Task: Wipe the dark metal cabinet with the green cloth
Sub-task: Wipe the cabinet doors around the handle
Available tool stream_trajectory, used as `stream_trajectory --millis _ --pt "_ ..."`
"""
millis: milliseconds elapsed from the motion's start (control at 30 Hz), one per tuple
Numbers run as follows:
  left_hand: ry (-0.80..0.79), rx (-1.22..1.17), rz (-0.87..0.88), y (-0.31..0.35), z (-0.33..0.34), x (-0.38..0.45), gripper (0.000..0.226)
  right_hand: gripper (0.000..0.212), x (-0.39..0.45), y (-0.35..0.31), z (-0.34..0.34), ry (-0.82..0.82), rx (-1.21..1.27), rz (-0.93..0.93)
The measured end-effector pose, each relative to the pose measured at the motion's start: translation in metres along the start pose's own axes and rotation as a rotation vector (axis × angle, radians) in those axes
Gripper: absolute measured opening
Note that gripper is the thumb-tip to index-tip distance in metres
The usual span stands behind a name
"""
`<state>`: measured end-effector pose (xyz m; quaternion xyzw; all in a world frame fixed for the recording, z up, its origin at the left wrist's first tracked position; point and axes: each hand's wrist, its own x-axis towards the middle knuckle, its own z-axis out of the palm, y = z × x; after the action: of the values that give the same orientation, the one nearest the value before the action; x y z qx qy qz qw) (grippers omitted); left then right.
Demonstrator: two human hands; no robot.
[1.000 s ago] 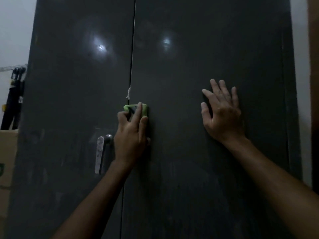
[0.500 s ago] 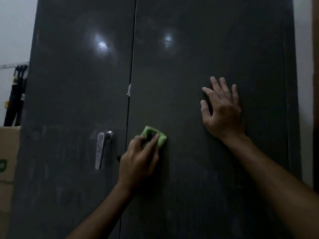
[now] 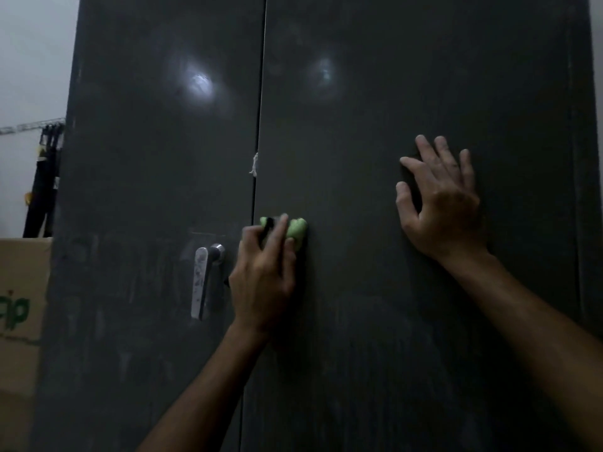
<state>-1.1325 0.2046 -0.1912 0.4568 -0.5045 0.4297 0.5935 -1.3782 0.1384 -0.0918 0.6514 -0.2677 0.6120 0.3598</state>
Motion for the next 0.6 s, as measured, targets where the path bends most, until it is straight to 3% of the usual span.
stream_trajectory --millis 67,167,367,600 --pt "0.055 -0.027 -0.14 -0.014 -0.005 0.019 0.044 0.039 0.0 -0.001 0.0 0.002 0.005 -0.002" --pt "0.058 0.01 -0.153 -0.021 -0.002 0.027 0.044 0.039 0.0 -0.002 0.001 0.004 0.005 -0.001" --pt "-0.007 -0.032 -0.242 -0.022 -0.015 -0.076 0.047 0.038 -0.001 -0.003 -0.002 0.003 0.02 -0.001" --pt "0.055 0.021 -0.186 -0.014 -0.004 0.047 0.04 0.038 -0.002 -0.004 -0.004 0.0 0.023 -0.006"
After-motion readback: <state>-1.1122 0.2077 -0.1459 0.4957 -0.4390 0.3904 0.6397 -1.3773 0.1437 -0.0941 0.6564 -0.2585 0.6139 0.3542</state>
